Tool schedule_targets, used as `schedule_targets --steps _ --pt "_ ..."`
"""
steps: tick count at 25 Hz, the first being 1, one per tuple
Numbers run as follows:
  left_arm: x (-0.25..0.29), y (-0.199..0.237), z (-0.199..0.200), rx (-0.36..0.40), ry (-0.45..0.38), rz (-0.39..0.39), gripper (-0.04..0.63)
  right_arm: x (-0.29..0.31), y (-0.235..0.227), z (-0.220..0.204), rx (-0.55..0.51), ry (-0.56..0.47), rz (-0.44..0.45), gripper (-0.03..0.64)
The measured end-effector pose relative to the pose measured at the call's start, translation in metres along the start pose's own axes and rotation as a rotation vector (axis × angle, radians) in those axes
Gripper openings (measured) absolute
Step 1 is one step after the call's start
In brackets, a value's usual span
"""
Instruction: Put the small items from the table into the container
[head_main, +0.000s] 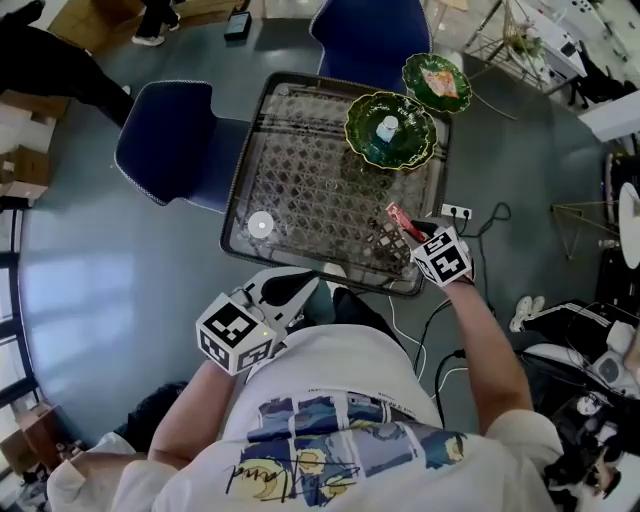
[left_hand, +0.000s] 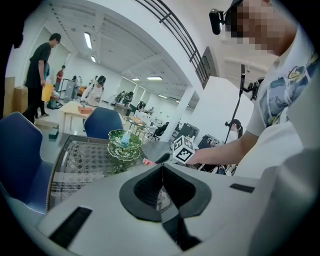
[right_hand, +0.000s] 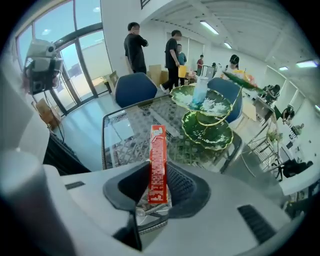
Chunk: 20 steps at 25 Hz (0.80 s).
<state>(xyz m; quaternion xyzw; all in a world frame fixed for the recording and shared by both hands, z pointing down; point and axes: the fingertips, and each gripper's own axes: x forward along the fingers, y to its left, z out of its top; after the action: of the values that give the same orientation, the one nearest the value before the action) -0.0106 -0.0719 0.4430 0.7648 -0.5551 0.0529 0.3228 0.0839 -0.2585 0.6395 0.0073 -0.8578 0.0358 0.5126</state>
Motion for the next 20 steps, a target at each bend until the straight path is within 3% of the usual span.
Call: schedule_targets --steps 9,20 --pt "0.001 0.006 0.003 0.002 -0.028 0.011 0.009 -0.046 -0.093 0.055 0.043 -0.039 -0.135 0.107" --pt "-0.033 0.028 0.001 -0.055 -0.067 0.169 0.009 -0.008 -0.164 0.128 0.006 -0.042 -0.182 0.109"
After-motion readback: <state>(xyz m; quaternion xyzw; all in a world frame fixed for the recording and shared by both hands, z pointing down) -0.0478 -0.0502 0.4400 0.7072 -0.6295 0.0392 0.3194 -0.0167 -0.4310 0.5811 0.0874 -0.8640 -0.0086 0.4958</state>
